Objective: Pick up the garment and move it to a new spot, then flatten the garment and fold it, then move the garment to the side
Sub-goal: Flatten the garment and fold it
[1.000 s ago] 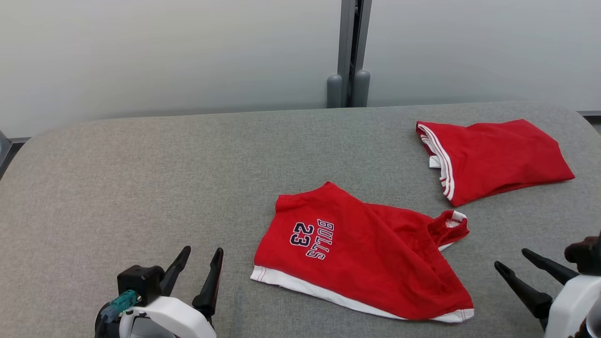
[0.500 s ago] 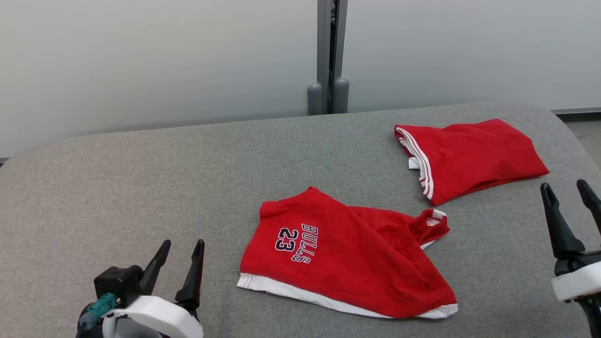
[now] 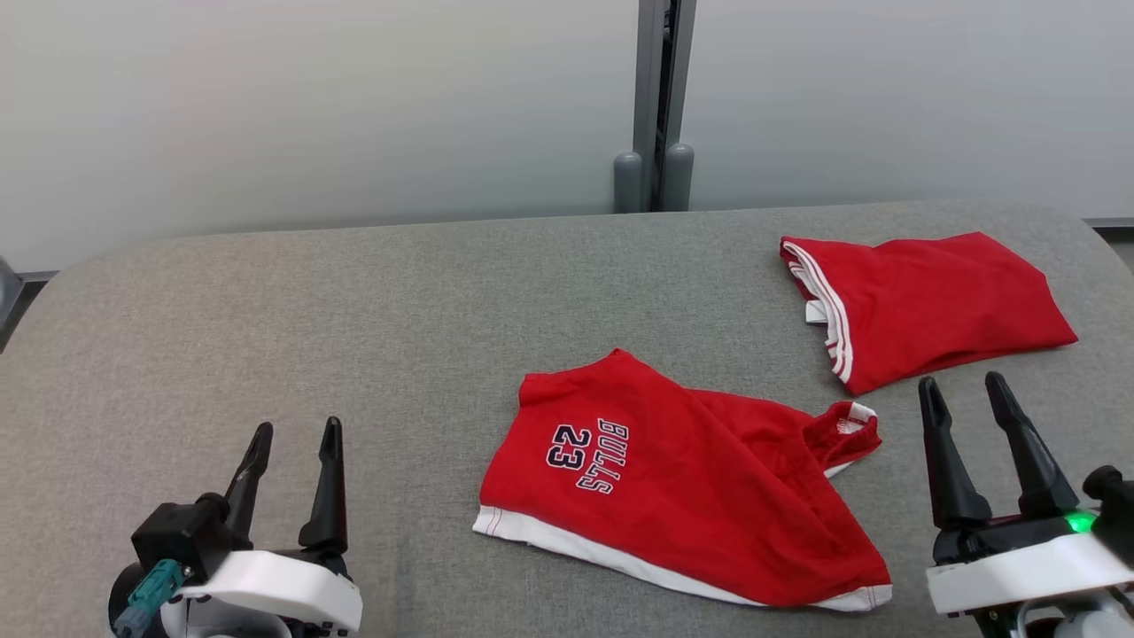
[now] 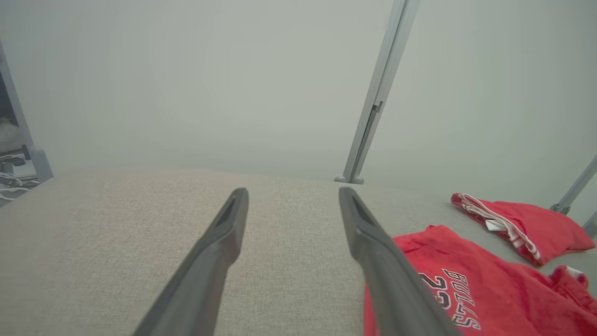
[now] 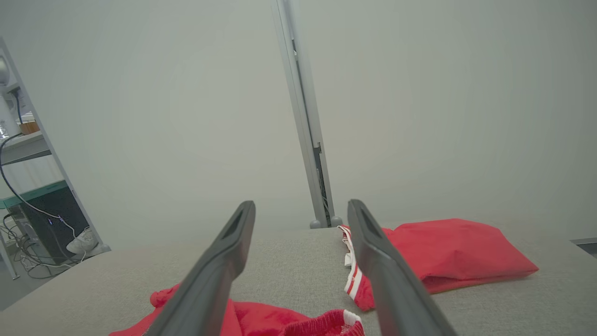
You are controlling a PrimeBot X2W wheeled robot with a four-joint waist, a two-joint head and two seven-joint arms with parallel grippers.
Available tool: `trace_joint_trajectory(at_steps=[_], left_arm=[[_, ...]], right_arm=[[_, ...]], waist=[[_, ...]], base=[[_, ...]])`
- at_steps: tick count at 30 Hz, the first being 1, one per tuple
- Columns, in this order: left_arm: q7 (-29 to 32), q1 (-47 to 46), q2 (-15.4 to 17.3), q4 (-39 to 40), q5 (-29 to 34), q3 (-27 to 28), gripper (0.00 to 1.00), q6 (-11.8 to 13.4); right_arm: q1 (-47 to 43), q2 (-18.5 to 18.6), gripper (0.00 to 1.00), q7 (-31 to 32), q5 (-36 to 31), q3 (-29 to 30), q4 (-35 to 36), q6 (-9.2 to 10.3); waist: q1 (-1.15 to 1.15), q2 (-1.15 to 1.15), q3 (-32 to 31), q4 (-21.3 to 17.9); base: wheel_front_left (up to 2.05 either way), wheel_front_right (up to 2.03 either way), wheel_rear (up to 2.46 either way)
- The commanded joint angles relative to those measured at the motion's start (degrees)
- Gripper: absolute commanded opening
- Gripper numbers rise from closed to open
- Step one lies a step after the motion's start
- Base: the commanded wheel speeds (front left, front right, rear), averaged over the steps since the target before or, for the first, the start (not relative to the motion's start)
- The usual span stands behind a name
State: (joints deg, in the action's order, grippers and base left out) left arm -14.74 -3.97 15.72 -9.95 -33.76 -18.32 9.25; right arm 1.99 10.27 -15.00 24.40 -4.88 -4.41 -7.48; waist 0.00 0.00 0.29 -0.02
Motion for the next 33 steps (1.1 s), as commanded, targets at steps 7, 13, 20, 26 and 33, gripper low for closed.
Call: trace_joint_trajectory(at_steps=[7, 13, 20, 26, 33], left_arm=[[-0.4, 2.0, -1.3, 1.8, 6.2, 3.0, 1.0, 0.8], [-0.4, 4.0, -3.9, 2.5, 11.7, 7.1, 1.0, -2.2], [-0.4, 4.7, -6.7, 2.0, 15.3, 10.3, 1.0, -5.3], [-0.4, 5.0, -8.4, 1.1, 17.0, 12.4, 1.0, -7.4], [-0.4, 4.8, -9.4, -1.3, 17.8, 13.1, 1.0, -9.9]], right_arm=[[-2.0, -0.6, 1.0, -0.2, -2.4, -2.0, 0.1, -0.03], [-2.6, -1.0, 1.0, -0.2, -3.8, -2.1, 0.9, -0.03], [-2.6, -0.8, 1.0, -0.2, -4.9, -1.5, 0.5, -0.03], [-2.7, -1.0, 1.0, -0.2, -5.2, -1.2, 0.2, -0.04], [-3.2, -0.9, 1.0, -0.2, -4.4, -0.9, -0.7, -0.04]], waist=[[0.0, 0.0, -0.3, 1.5], [0.0, 0.0, -0.2, 1.3], [0.0, 0.0, -0.3, 1.0], [0.0, 0.0, -0.3, 1.0], [0.0, 0.0, -0.2, 0.3]], base=[[0.0, 0.0, 0.0], [0.0, 0.0, 0.0], [0.0, 0.0, 0.0], [0.0, 0.0, 0.0], [0.0, 0.0, 0.0]])
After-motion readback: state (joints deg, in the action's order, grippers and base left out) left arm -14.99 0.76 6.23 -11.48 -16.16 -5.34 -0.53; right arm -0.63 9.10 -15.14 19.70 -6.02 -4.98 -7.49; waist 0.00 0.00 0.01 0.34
